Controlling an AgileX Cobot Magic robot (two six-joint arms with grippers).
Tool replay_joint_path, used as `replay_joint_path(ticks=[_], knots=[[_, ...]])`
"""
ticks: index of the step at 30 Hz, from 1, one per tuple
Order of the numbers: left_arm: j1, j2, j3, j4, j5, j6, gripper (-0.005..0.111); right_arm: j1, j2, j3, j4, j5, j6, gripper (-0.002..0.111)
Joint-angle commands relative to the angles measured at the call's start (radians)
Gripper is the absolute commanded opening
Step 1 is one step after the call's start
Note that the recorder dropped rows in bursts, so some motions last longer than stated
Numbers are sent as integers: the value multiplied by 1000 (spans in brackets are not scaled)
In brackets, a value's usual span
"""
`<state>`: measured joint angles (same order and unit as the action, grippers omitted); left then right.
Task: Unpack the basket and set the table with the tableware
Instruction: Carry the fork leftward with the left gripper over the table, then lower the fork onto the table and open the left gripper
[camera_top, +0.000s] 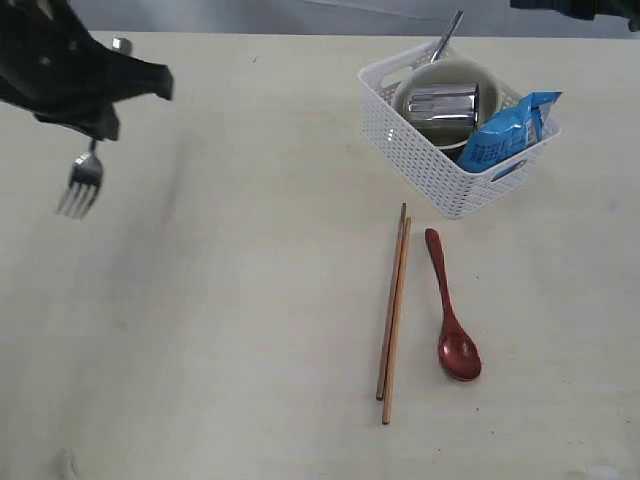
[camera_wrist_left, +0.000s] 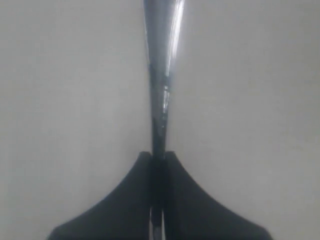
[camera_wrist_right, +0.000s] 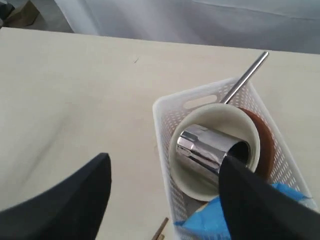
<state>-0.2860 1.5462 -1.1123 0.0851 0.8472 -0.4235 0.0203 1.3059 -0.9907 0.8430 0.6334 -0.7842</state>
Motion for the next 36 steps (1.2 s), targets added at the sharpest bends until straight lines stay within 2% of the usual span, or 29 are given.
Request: replay_joint_path(ticks=[1, 7, 10, 16, 22, 30, 32, 36], knots=[[-147, -5, 67, 42, -77, -188, 0, -7, -6, 23, -18, -6, -13, 60], [-274, -5, 183, 132, -237, -432, 0, -7, -6, 29, -18, 19, -13, 60], [-301, -5, 233, 174, -277, -513, 0, -7, -6, 29, -14, 33, -13, 60], [-301, -5, 305, 285, -298, -674, 0, -7, -6, 31, -14, 38, -11, 60], [-301, 20, 352, 310, -447, -705, 0, -7, -6, 31, -14, 44, -9, 60], [-293, 132, 345, 335, -455, -714, 0, -7, -6, 31, -14, 53, -9, 60], [-293, 141, 343, 382, -459, -735, 0, -7, -6, 31, -14, 53, -9, 60], [-251, 160, 342, 426, -466, -795, 0, -7, -6, 31, -14, 56, -9, 60]])
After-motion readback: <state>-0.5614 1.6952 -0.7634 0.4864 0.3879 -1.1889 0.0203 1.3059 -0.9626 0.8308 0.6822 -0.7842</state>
